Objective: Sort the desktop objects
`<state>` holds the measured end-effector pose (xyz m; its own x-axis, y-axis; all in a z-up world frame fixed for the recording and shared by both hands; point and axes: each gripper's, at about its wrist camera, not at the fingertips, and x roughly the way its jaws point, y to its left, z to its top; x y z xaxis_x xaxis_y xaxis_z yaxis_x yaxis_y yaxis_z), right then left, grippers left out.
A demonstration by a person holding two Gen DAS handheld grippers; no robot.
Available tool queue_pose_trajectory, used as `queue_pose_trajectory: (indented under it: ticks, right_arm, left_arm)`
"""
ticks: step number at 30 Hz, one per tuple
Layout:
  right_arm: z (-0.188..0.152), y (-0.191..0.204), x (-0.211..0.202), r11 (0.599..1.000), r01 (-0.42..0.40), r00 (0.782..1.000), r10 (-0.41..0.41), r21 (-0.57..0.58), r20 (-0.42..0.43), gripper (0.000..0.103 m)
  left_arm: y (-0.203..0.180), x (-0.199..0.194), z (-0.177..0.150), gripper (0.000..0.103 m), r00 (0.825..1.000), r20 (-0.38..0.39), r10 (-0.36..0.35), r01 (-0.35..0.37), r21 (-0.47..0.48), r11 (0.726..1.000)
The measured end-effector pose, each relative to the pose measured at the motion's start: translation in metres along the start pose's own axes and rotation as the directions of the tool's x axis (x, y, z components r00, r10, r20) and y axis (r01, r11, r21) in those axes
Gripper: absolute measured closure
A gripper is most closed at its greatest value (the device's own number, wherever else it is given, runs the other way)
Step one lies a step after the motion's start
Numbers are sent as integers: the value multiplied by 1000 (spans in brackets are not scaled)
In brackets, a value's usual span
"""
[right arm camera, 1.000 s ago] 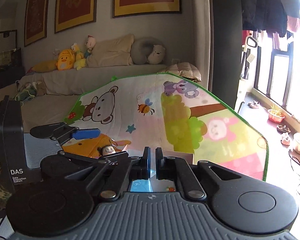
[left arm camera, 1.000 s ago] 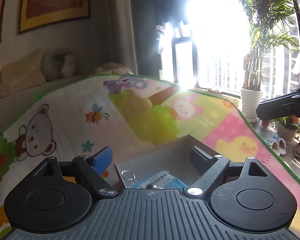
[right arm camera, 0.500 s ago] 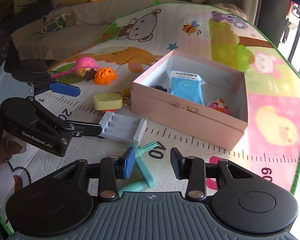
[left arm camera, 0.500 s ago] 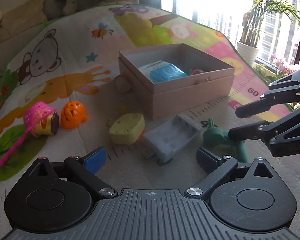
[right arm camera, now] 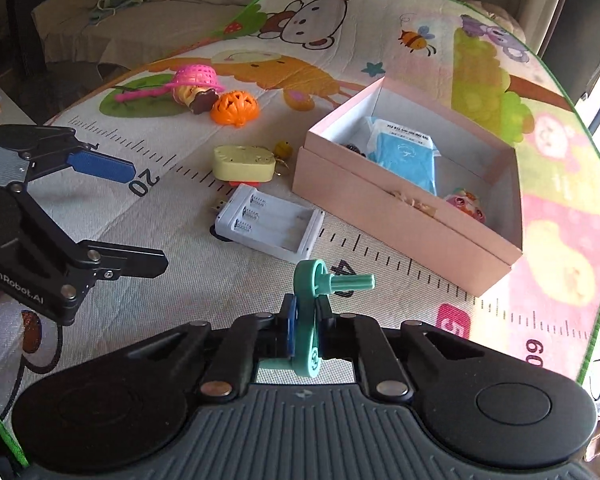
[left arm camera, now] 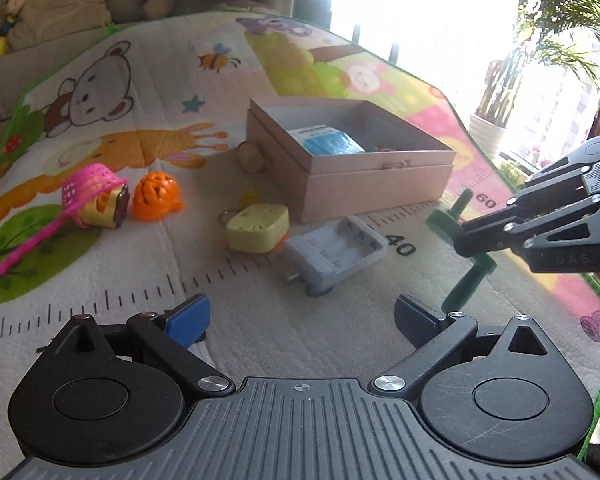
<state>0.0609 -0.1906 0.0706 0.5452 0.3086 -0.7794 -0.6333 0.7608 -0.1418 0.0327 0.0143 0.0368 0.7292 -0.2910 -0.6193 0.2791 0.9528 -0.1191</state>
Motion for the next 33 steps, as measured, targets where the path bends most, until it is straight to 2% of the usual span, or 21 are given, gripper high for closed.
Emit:
queue_pose_trajectory:
  ticks: [3,6,9,14,18,22,23,25,26,27,31,33]
  right_arm:
    - [16,-16,-25,998,42,997,-45,45,66,101]
    - [42,-40,-38,989,126,979,-137,82,150,101]
    - [80,-72,-27,977,171,962,-194,127,194,101]
    - [128,-116,20,956,188,953,-233,227,191,99]
    - [134,-129,41,927,249,935,-306,280,181,98]
    - [110,-112,31,940,216,942,-272,265,197,94]
    - [102,-105,26,948,197,946,-252,252,206,87]
    - [81,-83,14,968,143,953,-191,207,237,64]
    - [72,-73,11,975,122,955,-166,185,248,43]
    - [62,-59,9,983,98,958,-136,157,253,31]
    - [31,-6,17,999,-15,978,8,36,206,24]
    - [22,18,28,999,-37,979,37,-4,202,15]
  left_arm:
    - [4,0,0,2,1000,8,-4,4,-18,1000]
    - [9,5,0,2,1000,-2,-9,8,-40,999]
    - [12,7,0,2,1000,-4,-7,7,-57,998]
    - [20,8,-2,2,1000,-11,4,-5,-83,997]
    - [30,9,-5,1,1000,-23,20,-23,-105,994]
    - [40,14,-7,1,999,-40,33,-37,-129,991]
    - [41,14,-7,1,999,-40,35,-40,-132,990]
    - [40,15,-7,1,998,-41,40,-45,-130,990]
    - [40,15,-7,1,998,-40,48,-52,-127,990]
    - [39,15,-6,1,997,-38,60,-64,-124,990]
    - [42,13,-5,1,993,-34,112,-115,-132,985]
    - [46,11,-3,1,989,-38,141,-145,-151,978]
